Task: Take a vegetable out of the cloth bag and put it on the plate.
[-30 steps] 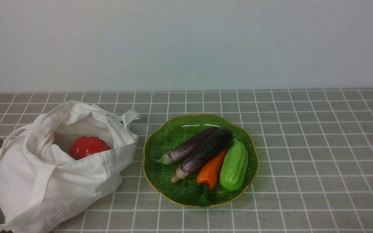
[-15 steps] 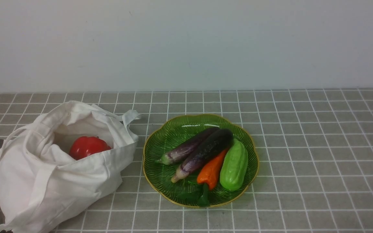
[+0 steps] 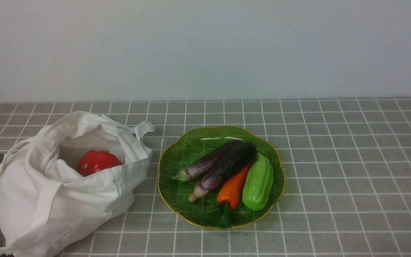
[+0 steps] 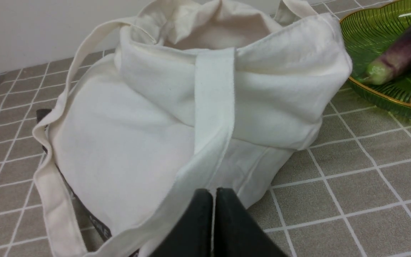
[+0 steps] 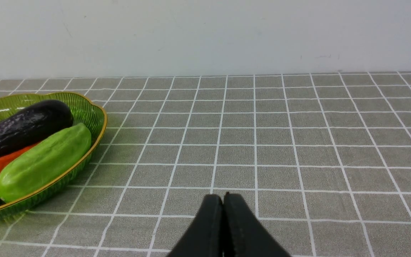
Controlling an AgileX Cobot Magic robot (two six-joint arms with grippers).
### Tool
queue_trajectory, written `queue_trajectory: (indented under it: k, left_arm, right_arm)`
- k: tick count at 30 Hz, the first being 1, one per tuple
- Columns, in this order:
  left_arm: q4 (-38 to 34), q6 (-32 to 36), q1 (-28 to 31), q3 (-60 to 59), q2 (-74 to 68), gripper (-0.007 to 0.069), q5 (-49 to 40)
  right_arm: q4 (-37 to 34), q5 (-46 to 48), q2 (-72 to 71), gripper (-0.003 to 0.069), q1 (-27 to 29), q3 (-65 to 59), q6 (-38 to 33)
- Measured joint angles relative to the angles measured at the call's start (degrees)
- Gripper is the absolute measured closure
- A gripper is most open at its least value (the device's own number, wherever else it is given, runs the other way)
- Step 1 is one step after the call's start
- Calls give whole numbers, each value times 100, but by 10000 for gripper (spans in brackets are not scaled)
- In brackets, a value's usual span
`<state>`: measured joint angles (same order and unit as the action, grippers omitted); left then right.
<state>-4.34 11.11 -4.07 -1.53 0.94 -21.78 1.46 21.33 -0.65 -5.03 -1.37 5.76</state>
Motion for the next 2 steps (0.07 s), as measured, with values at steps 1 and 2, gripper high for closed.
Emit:
queue_trajectory:
  k: [1,2]
  left_arm:
    - [0,0,0,0,0,629,0]
    - [0,0,0,0,0,629,0]
  right_arm:
    - [0,0,0,673,0,0,0]
    - [0,0,0,673,0,0,0]
